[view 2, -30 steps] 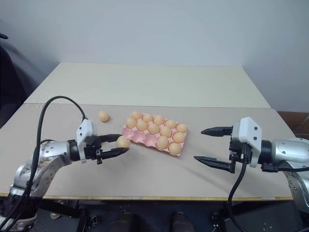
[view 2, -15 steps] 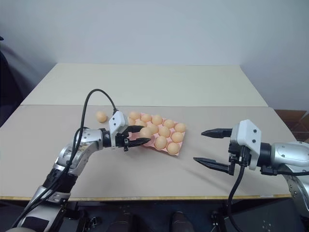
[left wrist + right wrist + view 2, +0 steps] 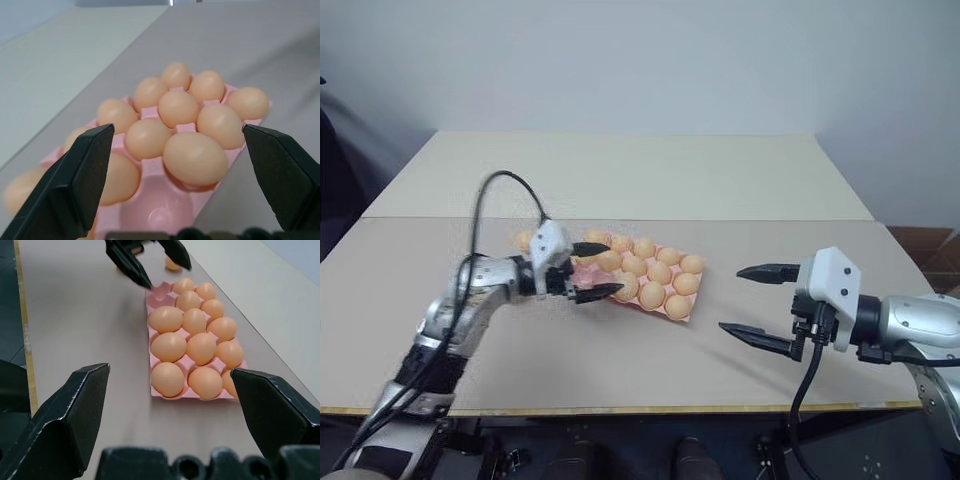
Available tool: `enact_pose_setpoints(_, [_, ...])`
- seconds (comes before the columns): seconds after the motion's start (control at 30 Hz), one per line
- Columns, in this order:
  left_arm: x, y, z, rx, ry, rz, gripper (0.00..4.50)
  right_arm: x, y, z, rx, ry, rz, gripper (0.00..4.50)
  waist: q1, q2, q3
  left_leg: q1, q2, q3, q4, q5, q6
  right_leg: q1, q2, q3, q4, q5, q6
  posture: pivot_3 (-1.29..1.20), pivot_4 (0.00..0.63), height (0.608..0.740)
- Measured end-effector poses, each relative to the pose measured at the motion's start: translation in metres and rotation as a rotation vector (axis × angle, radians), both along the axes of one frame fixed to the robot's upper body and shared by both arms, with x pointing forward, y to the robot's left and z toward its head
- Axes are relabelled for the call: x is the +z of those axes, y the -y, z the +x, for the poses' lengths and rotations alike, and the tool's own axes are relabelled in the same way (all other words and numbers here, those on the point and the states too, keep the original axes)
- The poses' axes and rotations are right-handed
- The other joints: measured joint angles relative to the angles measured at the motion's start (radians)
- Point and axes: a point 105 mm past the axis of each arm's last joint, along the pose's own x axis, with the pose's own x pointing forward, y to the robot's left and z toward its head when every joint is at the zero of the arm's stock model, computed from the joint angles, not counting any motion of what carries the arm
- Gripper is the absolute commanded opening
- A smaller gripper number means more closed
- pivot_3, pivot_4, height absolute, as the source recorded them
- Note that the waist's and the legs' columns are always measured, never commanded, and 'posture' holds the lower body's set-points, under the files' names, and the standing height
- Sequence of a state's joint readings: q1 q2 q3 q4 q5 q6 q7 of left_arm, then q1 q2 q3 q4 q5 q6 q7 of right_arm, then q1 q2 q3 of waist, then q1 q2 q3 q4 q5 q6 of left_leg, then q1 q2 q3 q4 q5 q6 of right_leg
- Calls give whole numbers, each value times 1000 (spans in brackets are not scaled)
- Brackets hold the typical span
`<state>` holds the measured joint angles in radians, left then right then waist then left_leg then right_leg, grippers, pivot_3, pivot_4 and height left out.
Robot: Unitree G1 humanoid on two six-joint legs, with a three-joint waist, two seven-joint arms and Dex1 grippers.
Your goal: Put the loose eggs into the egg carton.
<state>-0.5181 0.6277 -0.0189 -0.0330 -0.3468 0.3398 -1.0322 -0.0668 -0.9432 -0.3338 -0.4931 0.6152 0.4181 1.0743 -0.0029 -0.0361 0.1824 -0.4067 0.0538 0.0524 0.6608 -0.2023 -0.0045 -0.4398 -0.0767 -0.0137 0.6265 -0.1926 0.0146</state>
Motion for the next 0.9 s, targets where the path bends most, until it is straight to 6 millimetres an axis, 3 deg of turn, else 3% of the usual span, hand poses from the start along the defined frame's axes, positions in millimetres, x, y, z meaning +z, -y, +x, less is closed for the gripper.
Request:
enact_pose_setpoints(0.3, [16, -101, -47, 211, -48, 73, 4458, -3, -3, 8, 42, -33, 29, 4500, -7, -1, 0, 0, 1, 1, 0, 0, 0, -1, -1, 0, 0, -4, -6, 0, 150, 740])
enact_pose_setpoints(0.5, [3, -146, -89, 384, -114, 45, 4458, -5, -2, 13, 63, -55, 35, 4500, -7, -1, 0, 0, 2, 3, 0, -1, 0, -2, -1, -1, -1, -4, -6, 0, 150, 740])
enact_pose_setpoints(0.67, [-4, -164, -114, 488, -127, 7, 4458, -6, 2, 13, 65, -70, 29, 4500, 4, -1, 0, 0, 5, 4, 0, -3, -5, -2, -1, -2, -1, -4, -6, 0, 150, 740])
enact_pose_setpoints(0.9, [2, -158, -116, 491, -94, -3, 4458, -5, 3, 12, 67, -72, 26, 4500, 14, -1, 0, 0, 5, 5, 0, -5, -8, -3, 0, -1, -1, -4, -6, 0, 150, 740])
